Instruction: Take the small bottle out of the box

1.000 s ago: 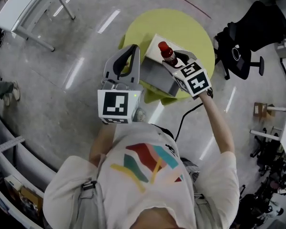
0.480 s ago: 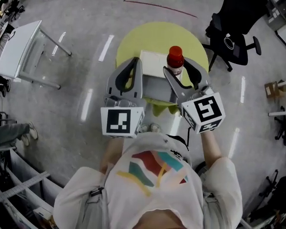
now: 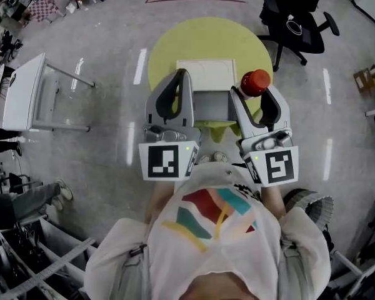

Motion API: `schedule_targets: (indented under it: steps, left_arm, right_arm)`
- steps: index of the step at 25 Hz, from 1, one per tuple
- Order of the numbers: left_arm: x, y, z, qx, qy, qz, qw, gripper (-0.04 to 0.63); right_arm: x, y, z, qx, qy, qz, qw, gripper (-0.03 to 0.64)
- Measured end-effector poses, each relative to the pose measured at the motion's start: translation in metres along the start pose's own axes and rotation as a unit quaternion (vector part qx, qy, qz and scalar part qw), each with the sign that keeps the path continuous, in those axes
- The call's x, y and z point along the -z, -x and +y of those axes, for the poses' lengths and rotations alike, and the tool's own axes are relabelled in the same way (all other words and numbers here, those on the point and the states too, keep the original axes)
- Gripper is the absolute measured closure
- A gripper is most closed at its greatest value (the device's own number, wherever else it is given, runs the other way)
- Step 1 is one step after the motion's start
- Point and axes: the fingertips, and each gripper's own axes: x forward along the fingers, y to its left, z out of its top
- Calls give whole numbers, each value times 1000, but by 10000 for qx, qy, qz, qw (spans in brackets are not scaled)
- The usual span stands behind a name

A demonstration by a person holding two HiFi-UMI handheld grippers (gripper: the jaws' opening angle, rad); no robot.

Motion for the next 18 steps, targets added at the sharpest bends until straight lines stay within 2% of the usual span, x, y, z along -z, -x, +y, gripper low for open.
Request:
schedule_targets:
  steps: [5, 9, 18]
  left_arm:
    - [8, -4, -12, 158, -98, 7, 9998, 580]
    - [14, -8, -16, 183, -107, 53, 9998, 580]
    - [12, -7, -9, 54, -104, 23, 9999, 580]
  right_arm:
    - [9, 17, -12, 44, -276, -78, 9996, 408]
    - [15, 21, -23, 211, -270, 10, 9994, 408]
    - [11, 24, -32, 336, -297, -24, 9990, 408]
